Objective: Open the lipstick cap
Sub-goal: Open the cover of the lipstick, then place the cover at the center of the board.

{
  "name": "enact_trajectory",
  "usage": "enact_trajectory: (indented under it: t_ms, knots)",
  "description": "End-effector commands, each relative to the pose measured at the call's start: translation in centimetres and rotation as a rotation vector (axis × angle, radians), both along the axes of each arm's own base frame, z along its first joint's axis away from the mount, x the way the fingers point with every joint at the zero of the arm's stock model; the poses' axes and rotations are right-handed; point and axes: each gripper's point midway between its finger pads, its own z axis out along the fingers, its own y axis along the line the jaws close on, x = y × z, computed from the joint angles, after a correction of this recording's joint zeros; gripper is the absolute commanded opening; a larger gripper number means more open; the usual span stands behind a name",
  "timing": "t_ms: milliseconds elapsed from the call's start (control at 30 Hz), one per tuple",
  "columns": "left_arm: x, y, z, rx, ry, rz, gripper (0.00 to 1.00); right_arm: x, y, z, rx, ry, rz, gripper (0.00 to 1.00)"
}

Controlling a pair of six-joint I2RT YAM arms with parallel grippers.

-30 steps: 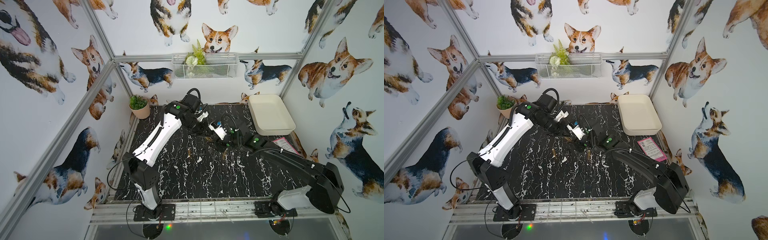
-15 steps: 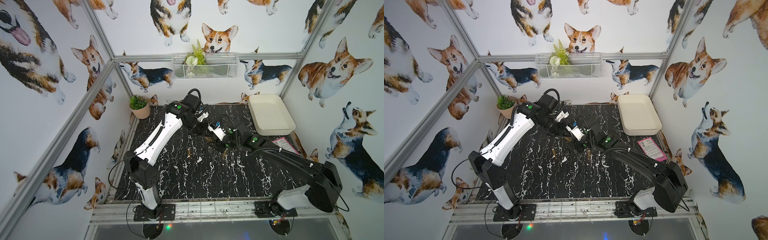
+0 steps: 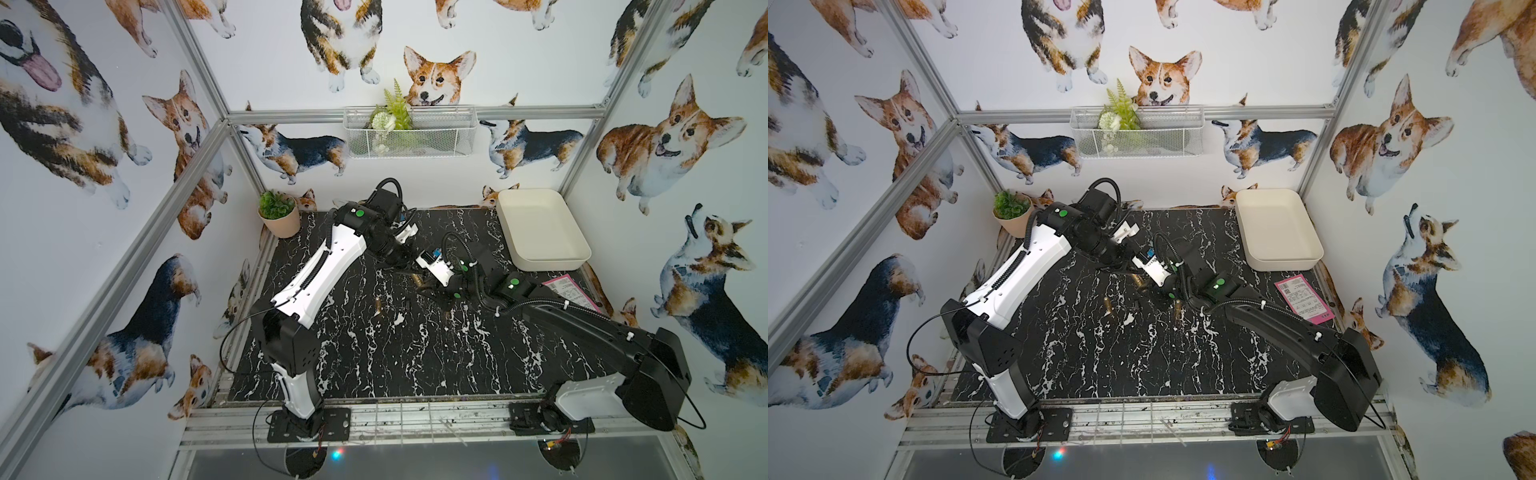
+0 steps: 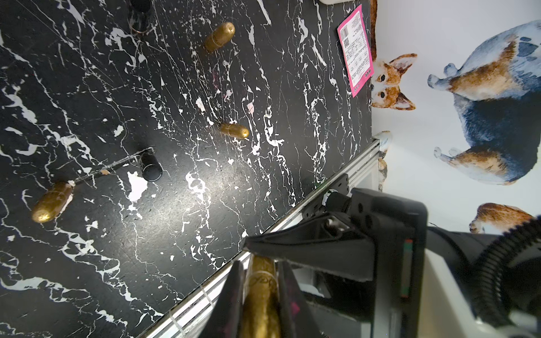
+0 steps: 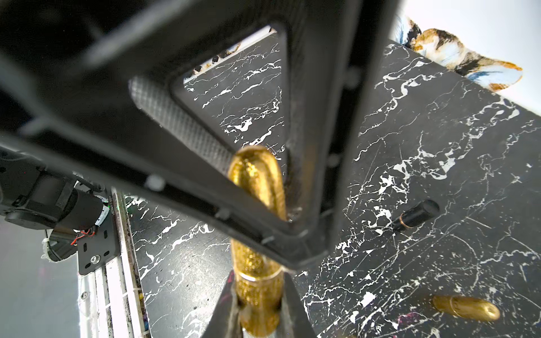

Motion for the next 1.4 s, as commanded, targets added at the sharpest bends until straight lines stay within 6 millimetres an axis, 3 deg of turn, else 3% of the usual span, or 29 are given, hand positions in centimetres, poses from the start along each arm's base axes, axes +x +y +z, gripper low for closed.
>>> enact_trajectory:
  t_ms: [0, 100, 767, 967, 1100, 1367]
  knots:
    - [-0.5, 0.3, -0.1, 0.011, 0.012, -0.005, 0.00, 0.0, -0.1, 0.0, -0.004, -0.009, -0.007, 0.06]
    - [-0.3, 0.6, 0.0, 0.021, -0.001, 0.001, 0.00, 0.0, -0.2, -0.2, -0.009, 0.002, -0.017, 0.00]
    - [2.6, 1.3, 1.6, 0.007, -0.070, 0.066, 0.00, -1.9, -1.9, -1.6, -0.028, 0.026, -0.031, 0.00]
    - [4.7, 3.4, 1.5, 0.062, -0.109, 0.131, 0.00, -2.0, -2.2, -1.0, -0.027, 0.005, -0.047, 0.00]
    - [7.8, 6.5, -0.7, 0.225, -0.165, 0.189, 0.00, -1.8, -2.6, 1.2, 0.010, -0.039, -0.074, 0.00]
    - [14.8, 13.1, -9.7, 0.389, -0.096, 0.352, 0.00, -1.2, -3.8, 4.7, 0.054, -0.128, -0.138, 0.00]
